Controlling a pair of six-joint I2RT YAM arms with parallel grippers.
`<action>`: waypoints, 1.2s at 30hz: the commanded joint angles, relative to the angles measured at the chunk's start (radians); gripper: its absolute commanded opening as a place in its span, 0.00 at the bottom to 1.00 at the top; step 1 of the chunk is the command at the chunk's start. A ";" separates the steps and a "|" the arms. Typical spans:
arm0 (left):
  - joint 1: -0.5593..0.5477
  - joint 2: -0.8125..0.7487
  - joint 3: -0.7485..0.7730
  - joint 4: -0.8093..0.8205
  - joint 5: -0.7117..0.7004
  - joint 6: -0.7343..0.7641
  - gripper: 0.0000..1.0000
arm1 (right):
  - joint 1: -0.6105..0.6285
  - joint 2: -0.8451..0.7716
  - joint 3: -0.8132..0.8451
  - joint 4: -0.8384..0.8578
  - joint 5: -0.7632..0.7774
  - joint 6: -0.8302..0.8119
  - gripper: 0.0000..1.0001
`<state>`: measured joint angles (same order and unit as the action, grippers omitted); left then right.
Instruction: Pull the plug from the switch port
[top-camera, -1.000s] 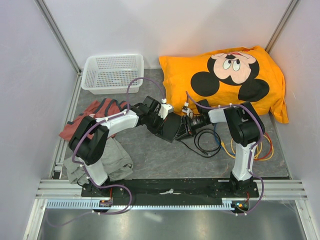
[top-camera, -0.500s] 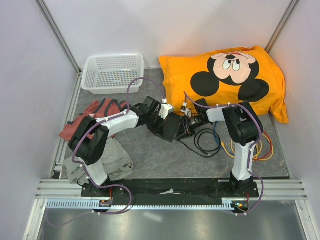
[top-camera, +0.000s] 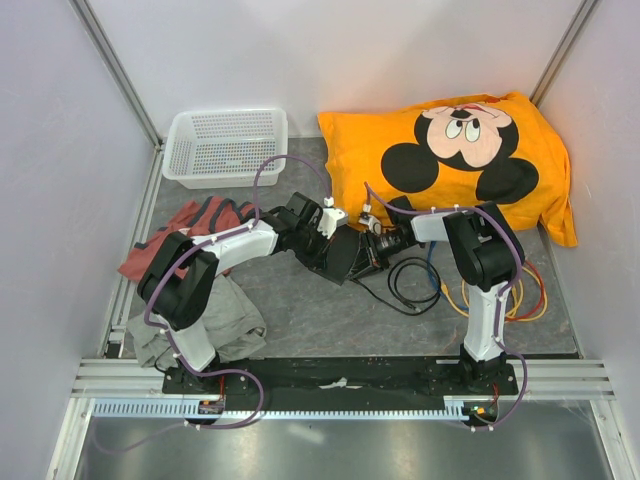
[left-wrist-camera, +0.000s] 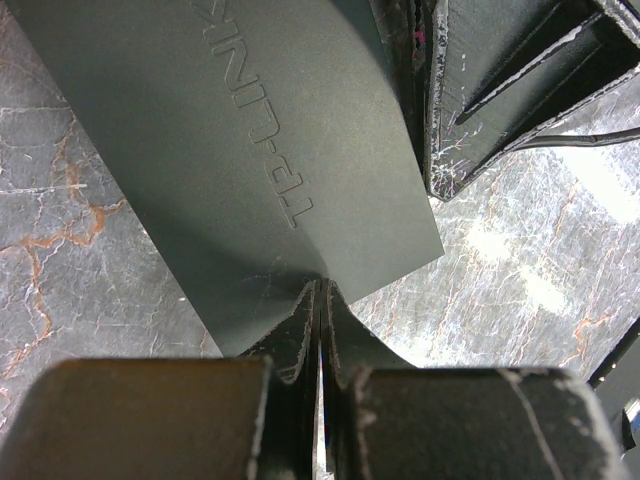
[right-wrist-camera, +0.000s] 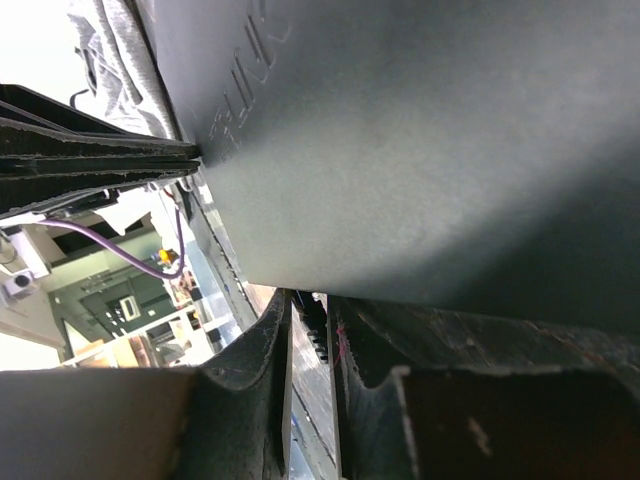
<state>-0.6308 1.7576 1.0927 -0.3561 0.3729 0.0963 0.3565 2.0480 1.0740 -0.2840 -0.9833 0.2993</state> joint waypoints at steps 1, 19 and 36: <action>-0.009 0.011 -0.013 0.023 -0.002 -0.009 0.01 | 0.018 0.038 0.004 -0.056 0.282 -0.120 0.09; -0.007 0.002 -0.005 0.020 -0.016 0.042 0.02 | 0.009 -0.066 0.010 -0.204 0.356 -0.244 0.06; -0.007 -0.058 -0.016 0.037 0.009 0.057 0.02 | -0.013 -0.351 0.052 -0.478 0.440 -0.544 0.00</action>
<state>-0.6361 1.7512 1.0828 -0.3351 0.3702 0.1200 0.3573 1.7832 1.0508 -0.5884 -0.5964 -0.0700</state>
